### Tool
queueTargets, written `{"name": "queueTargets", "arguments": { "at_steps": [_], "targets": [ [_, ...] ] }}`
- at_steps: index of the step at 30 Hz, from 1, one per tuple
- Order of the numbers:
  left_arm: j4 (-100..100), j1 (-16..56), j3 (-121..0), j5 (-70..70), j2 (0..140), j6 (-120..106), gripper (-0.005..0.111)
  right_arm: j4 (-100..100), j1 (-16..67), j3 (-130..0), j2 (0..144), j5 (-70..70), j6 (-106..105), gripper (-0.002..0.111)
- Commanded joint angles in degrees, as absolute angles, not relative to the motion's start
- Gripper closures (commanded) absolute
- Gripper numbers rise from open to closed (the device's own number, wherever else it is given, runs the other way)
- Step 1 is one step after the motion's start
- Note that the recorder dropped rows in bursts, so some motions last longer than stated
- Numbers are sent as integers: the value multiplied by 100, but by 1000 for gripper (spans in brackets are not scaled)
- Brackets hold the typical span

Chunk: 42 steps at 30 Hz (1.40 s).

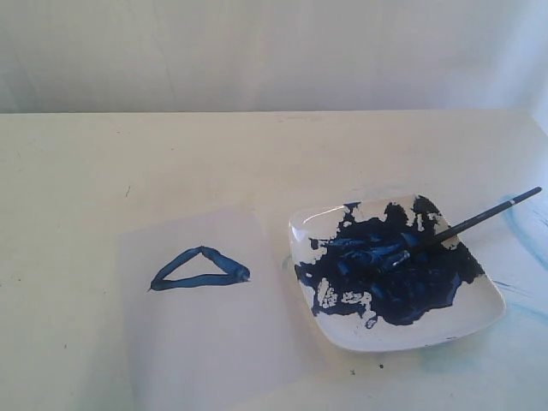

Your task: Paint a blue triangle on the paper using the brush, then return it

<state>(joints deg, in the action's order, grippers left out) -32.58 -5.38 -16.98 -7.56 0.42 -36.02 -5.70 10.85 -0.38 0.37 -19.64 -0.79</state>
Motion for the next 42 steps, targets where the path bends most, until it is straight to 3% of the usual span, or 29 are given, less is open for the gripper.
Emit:
{"name": "queueTargets", "arguments": {
  "at_steps": [1, 3, 6, 14, 17, 42],
  "targets": [
    [-2112, -559, -1463, -723, 71, -1978, 107, -581, 1092, 0, 0, -1924, -132, 108],
    [-349, -559, -1253, -699, 71, 125, 107, -581, 1092, 0, 0, -1924, -132, 108],
    [760, -559, -917, -685, 71, 1462, 107, -581, 1092, 0, 0, -1924, -132, 108],
    [467, -559, 0, -697, 71, 1415, 107, -581, 1092, 0, 0, -1924, -132, 108],
    [301, -559, 0, -1396, 47, 1488, 107, -581, 1092, 0, 0, -1924, -132, 108],
    [244, -193, 0, -1195, 0, 149, 107, -581, 1092, 0, 0, -1924, -132, 108]
  ]
}}
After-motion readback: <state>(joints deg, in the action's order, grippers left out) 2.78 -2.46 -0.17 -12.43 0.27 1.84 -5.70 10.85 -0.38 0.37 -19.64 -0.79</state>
